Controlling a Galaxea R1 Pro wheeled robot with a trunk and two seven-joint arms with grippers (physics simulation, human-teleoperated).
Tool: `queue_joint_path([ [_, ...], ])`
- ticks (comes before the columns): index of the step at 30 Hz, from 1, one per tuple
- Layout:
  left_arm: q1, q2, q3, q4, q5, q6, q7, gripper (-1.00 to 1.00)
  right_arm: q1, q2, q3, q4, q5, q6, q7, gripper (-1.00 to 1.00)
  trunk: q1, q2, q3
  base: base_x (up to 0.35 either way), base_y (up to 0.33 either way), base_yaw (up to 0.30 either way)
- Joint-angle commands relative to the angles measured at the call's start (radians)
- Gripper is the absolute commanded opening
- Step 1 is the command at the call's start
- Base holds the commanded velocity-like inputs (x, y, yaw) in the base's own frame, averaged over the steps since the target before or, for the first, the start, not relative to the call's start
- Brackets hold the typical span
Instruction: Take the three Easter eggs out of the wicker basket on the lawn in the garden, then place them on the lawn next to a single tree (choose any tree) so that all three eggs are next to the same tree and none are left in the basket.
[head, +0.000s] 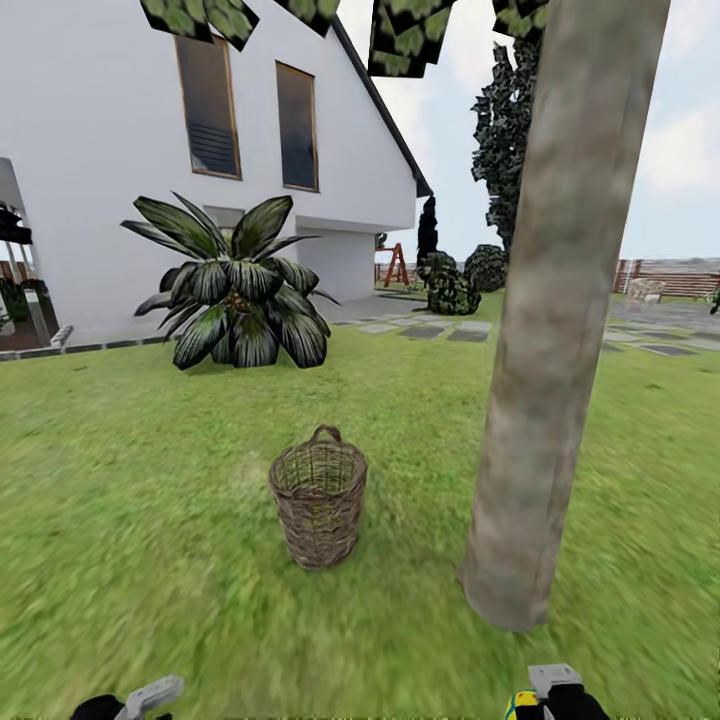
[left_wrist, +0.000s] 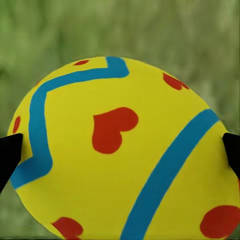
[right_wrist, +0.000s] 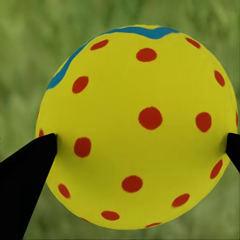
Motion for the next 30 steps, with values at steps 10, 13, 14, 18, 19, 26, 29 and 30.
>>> queue_joint_path([
  [10,0.000,-0.008,0.006,-0.098,0.004,0.062,0.000,-1.00,0.000,0.005,0.008,-0.001,0.004,0.004,-0.005,-1.00,0.000,-0.001,-0.005,0.000,0.000,0.000],
  [13,-0.001,-0.035,0.006,-0.146,0.006,0.094,0.001,-1.00,0.000,0.005,0.008,-0.001,0.004,0.004,-0.005,-1.00,0.000,-0.001,-0.005,0.044,-0.081,0.000],
  [14,-0.001,-0.046,0.005,-0.151,0.005,0.095,0.001,-1.00,0.000,0.005,0.007,-0.001,0.003,0.004,-0.005,-1.00,0.000,-0.001,-0.005,0.138,-0.248,0.000],
  [18,-0.001,-0.051,0.008,-0.157,0.005,0.096,0.001,-1.00,0.000,0.006,0.009,-0.001,0.005,0.003,-0.005,-1.00,0.000,-0.001,-0.005,0.167,-0.285,0.000],
  [19,-0.001,-0.052,0.007,-0.157,0.004,0.096,0.001,-1.00,0.000,0.006,0.008,-0.001,0.005,0.003,-0.005,-1.00,0.000,-0.001,-0.005,0.176,-0.292,0.000],
  [26,-0.001,-0.054,0.006,-0.156,0.004,0.092,0.001,-1.00,0.000,0.006,0.008,-0.001,0.003,0.001,-0.005,-1.00,0.000,-0.001,-0.005,0.118,-0.194,0.000],
  [29,-0.001,-0.056,0.003,-0.155,0.002,0.092,0.002,-1.00,0.000,0.006,0.009,-0.001,0.003,0.001,-0.005,-1.00,0.000,-0.001,-0.005,0.075,-0.247,0.000],
  [30,-0.001,-0.057,0.002,-0.155,0.002,0.092,0.002,-1.00,0.000,0.006,0.009,-0.001,0.003,0.001,-0.005,-1.00,0.000,-0.001,-0.005,0.132,-0.302,0.000],
])
